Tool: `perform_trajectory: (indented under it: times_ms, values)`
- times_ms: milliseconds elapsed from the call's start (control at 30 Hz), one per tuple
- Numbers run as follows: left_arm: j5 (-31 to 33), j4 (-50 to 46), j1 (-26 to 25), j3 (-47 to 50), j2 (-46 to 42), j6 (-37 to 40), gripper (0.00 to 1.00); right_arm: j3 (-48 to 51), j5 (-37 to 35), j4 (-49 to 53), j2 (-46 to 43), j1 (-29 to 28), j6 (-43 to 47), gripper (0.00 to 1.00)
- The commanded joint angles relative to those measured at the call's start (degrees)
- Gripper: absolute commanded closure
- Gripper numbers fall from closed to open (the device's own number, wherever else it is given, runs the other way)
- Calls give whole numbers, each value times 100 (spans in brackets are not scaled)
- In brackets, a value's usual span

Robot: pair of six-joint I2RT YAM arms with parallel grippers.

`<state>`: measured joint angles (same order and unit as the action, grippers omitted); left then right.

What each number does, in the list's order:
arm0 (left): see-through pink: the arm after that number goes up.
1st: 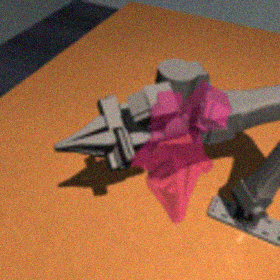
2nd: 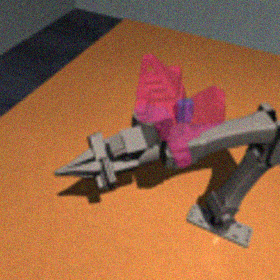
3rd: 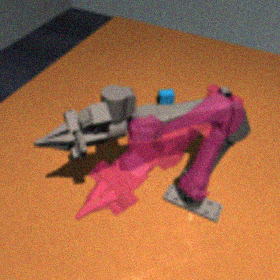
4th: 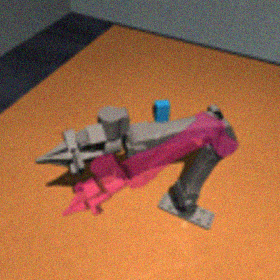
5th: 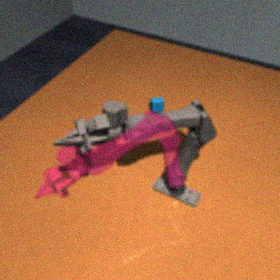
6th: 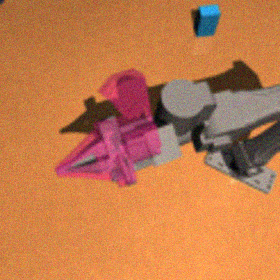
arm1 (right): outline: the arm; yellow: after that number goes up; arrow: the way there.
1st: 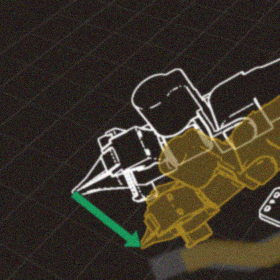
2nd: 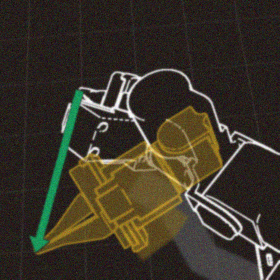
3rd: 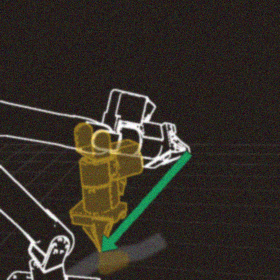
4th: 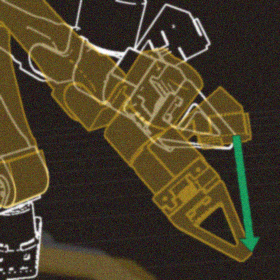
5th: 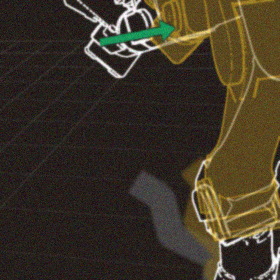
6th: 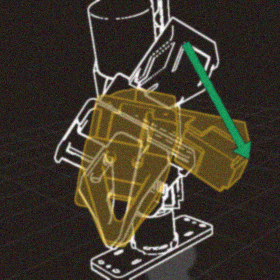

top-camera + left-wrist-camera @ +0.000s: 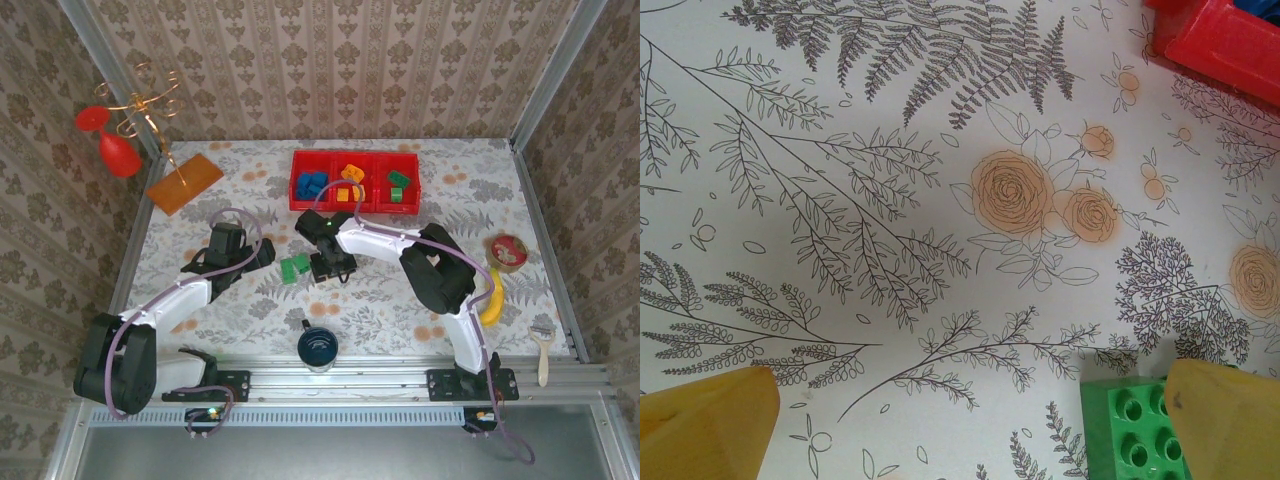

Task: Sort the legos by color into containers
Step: Pick up the lego from the center of the table.

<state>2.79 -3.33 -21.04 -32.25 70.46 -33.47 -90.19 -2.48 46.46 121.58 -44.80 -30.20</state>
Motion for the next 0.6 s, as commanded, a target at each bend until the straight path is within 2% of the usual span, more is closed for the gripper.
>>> perform_trajectory:
  times_ms: [0, 300, 567]
  values:
    - [3, 47, -32, -9, 38, -89, 0, -6, 68, -40, 39, 65, -35, 47]
    - [7, 50, -31, 17, 30, -89, 0, 15, -45, -31, -95, 130, -32, 58]
    - [38, 50, -23, 43, -14, -89, 0, -40, -394, -49, -485, 343, 65, 60]
